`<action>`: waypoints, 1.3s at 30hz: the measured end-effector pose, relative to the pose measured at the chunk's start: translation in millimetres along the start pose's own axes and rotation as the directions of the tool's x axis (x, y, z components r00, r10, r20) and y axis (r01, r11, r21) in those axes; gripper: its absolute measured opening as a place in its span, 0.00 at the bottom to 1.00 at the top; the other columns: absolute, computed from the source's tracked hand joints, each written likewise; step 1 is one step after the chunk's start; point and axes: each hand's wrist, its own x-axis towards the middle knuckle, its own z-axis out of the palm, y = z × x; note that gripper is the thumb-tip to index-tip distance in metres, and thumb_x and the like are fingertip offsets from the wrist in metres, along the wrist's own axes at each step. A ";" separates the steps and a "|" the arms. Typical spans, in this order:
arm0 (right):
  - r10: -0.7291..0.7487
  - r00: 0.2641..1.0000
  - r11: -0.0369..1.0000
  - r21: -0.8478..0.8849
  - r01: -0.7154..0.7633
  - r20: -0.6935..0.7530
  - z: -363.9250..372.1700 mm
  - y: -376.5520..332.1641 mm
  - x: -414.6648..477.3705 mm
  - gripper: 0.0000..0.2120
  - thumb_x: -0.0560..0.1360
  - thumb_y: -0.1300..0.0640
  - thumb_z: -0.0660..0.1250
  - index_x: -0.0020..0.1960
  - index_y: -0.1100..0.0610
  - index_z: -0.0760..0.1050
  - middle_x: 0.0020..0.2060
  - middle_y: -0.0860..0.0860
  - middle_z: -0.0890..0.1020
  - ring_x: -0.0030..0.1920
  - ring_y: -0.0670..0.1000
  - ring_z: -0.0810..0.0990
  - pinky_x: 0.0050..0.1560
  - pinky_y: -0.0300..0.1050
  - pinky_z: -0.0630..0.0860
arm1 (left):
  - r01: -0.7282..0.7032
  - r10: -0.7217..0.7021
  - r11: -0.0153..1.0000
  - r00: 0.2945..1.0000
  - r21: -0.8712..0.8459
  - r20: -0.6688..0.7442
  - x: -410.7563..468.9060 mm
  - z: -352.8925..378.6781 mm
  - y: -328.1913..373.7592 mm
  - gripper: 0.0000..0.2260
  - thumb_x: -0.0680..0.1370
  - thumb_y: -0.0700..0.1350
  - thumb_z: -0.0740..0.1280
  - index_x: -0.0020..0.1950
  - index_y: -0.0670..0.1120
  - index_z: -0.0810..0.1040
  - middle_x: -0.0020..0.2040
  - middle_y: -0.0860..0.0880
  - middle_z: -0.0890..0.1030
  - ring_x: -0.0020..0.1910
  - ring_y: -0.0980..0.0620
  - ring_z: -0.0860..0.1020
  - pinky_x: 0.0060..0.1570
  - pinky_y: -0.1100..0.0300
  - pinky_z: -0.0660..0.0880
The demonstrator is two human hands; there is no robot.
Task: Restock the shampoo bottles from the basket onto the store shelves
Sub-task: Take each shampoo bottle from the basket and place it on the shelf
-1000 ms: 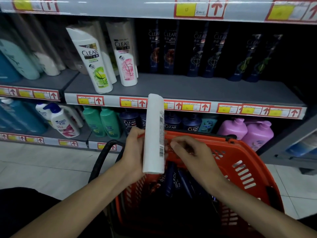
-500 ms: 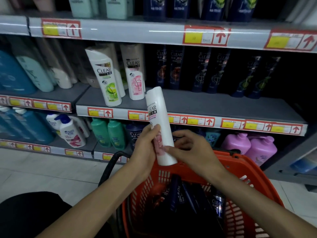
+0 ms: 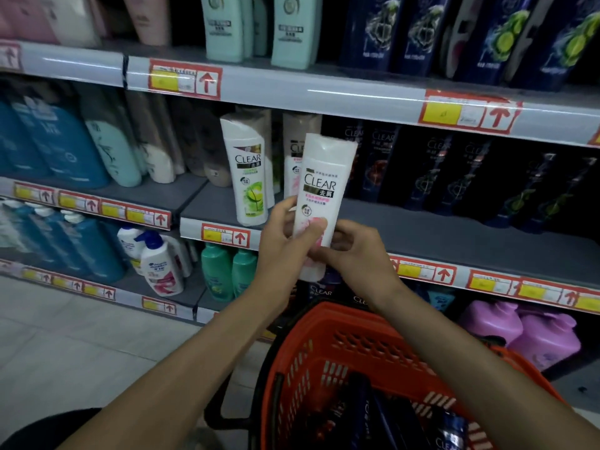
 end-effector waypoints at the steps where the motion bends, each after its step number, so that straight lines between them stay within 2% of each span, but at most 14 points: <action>1: -0.004 1.000 0.999 0.038 0.005 -0.016 2.7 -0.6 6.6 0.18 0.72 0.64 0.78 0.60 0.58 0.83 0.47 0.49 0.88 0.47 0.48 0.87 0.47 0.43 0.84 | -0.007 0.007 1.000 1.000 0.002 0.001 7.0 -3.8 3.4 0.20 0.80 0.39 0.72 0.71 0.48 0.76 0.55 0.51 0.87 0.50 0.51 0.85 0.35 0.61 0.79; 3: -0.010 0.999 0.996 0.085 0.013 -0.041 9.4 -1.3 19.0 0.18 0.70 0.66 0.79 0.59 0.57 0.83 0.46 0.49 0.88 0.45 0.47 0.87 0.44 0.41 0.82 | -0.014 0.014 1.000 1.000 -0.010 -0.007 19.8 -10.9 8.5 0.19 0.80 0.37 0.71 0.70 0.47 0.78 0.53 0.52 0.87 0.48 0.55 0.85 0.38 0.55 0.82; 6: -0.026 0.997 0.995 0.095 0.033 -0.068 22.2 1.2 36.0 0.19 0.70 0.65 0.79 0.59 0.54 0.83 0.48 0.46 0.88 0.46 0.47 0.87 0.47 0.45 0.84 | -0.028 0.030 0.999 0.998 0.046 -0.064 32.2 -19.3 10.6 0.18 0.80 0.33 0.68 0.68 0.46 0.79 0.50 0.53 0.86 0.44 0.64 0.83 0.38 0.68 0.78; 8: -0.039 0.996 0.995 0.087 0.046 -0.086 29.7 2.6 46.3 0.20 0.70 0.66 0.79 0.60 0.55 0.83 0.49 0.46 0.88 0.47 0.47 0.87 0.49 0.48 0.84 | -0.023 0.031 0.993 0.997 0.113 -0.075 38.0 -22.9 7.2 0.18 0.80 0.33 0.66 0.67 0.48 0.79 0.51 0.53 0.85 0.48 0.60 0.83 0.39 0.70 0.76; 10: -0.067 0.991 0.995 0.063 0.074 -0.114 35.1 1.8 56.2 0.21 0.70 0.66 0.78 0.62 0.56 0.82 0.50 0.45 0.87 0.48 0.45 0.87 0.48 0.45 0.84 | -0.032 0.046 0.984 0.996 0.177 -0.071 43.1 -25.4 3.5 0.18 0.80 0.35 0.67 0.65 0.54 0.79 0.52 0.53 0.84 0.51 0.54 0.82 0.44 0.65 0.77; 14: -0.126 0.981 0.992 0.015 0.129 -0.145 40.8 -1.6 74.2 0.22 0.71 0.66 0.78 0.64 0.56 0.81 0.50 0.44 0.86 0.49 0.41 0.85 0.46 0.33 0.80 | -0.023 0.036 0.977 0.998 0.213 -0.060 53.9 -28.7 -1.6 0.21 0.81 0.36 0.67 0.63 0.62 0.75 0.49 0.61 0.80 0.46 0.65 0.79 0.43 0.70 0.73; 18: -0.156 0.974 0.988 -0.051 0.149 -0.166 46.9 7.4 89.0 0.24 0.71 0.62 0.79 0.66 0.55 0.81 0.54 0.47 0.85 0.52 0.41 0.84 0.50 0.33 0.80 | -0.010 0.027 0.982 0.996 0.189 -0.089 66.0 -29.6 -8.2 0.23 0.80 0.34 0.67 0.56 0.65 0.78 0.46 0.61 0.85 0.46 0.70 0.81 0.49 0.67 0.78; 21: -0.170 0.967 0.979 -0.141 0.144 -0.190 51.8 19.4 93.4 0.26 0.70 0.59 0.80 0.67 0.54 0.80 0.55 0.51 0.81 0.51 0.41 0.81 0.48 0.25 0.75 | 0.025 -0.011 0.983 0.997 0.182 -0.081 69.5 -27.6 -16.7 0.19 0.81 0.36 0.67 0.58 0.62 0.82 0.49 0.57 0.88 0.52 0.57 0.85 0.56 0.53 0.82; 25: -0.151 0.964 0.978 -0.177 0.112 -0.219 53.3 29.7 95.4 0.27 0.70 0.58 0.80 0.68 0.56 0.79 0.55 0.53 0.79 0.50 0.39 0.79 0.47 0.23 0.73 | 0.027 -0.018 0.988 0.998 0.152 -0.064 73.0 -27.7 -24.4 0.17 0.82 0.35 0.66 0.62 0.56 0.82 0.48 0.59 0.87 0.48 0.64 0.84 0.48 0.63 0.79; 29: -0.112 0.972 0.981 -0.176 0.075 -0.209 52.5 28.3 95.0 0.29 0.70 0.56 0.81 0.68 0.56 0.78 0.56 0.51 0.79 0.52 0.42 0.81 0.50 0.31 0.79 | 0.036 -0.030 0.987 0.999 0.157 -0.045 68.8 -26.7 -24.9 0.23 0.79 0.29 0.65 0.62 0.56 0.80 0.49 0.63 0.84 0.47 0.72 0.81 0.44 0.74 0.76; 31: -0.078 0.978 0.987 -0.155 0.048 -0.195 50.2 26.7 92.0 0.31 0.68 0.55 0.82 0.69 0.56 0.76 0.57 0.51 0.80 0.54 0.45 0.82 0.51 0.39 0.82 | 0.035 -0.028 0.987 0.998 0.158 -0.049 67.0 -26.4 -26.8 0.22 0.79 0.30 0.66 0.62 0.56 0.81 0.51 0.60 0.85 0.48 0.69 0.82 0.44 0.72 0.77; 33: -0.046 0.984 0.989 -0.150 0.020 -0.170 44.7 25.3 86.6 0.34 0.67 0.54 0.82 0.70 0.55 0.74 0.59 0.51 0.79 0.56 0.46 0.81 0.53 0.40 0.82 | 0.029 -0.021 0.988 0.998 0.154 -0.052 63.8 -26.0 -27.8 0.21 0.79 0.30 0.66 0.62 0.54 0.80 0.51 0.58 0.85 0.46 0.69 0.82 0.44 0.71 0.78; 37: -0.008 0.997 0.961 -0.275 -0.014 -0.077 23.5 21.4 70.0 0.37 0.69 0.54 0.82 0.74 0.52 0.70 0.62 0.48 0.74 0.65 0.49 0.75 0.67 0.47 0.75 | 0.044 -0.035 0.988 0.997 0.147 -0.065 54.3 -28.3 -30.7 0.24 0.75 0.30 0.73 0.65 0.53 0.79 0.54 0.53 0.85 0.50 0.59 0.84 0.50 0.61 0.81; 39: 0.003 1.000 0.936 -0.351 -0.014 -0.031 8.5 17.8 58.7 0.40 0.69 0.52 0.81 0.77 0.52 0.67 0.66 0.51 0.73 0.70 0.51 0.71 0.71 0.48 0.71 | 0.061 -0.042 0.975 0.995 0.212 -0.092 45.7 -29.2 -31.0 0.25 0.75 0.33 0.76 0.65 0.55 0.77 0.55 0.54 0.82 0.53 0.55 0.82 0.52 0.59 0.79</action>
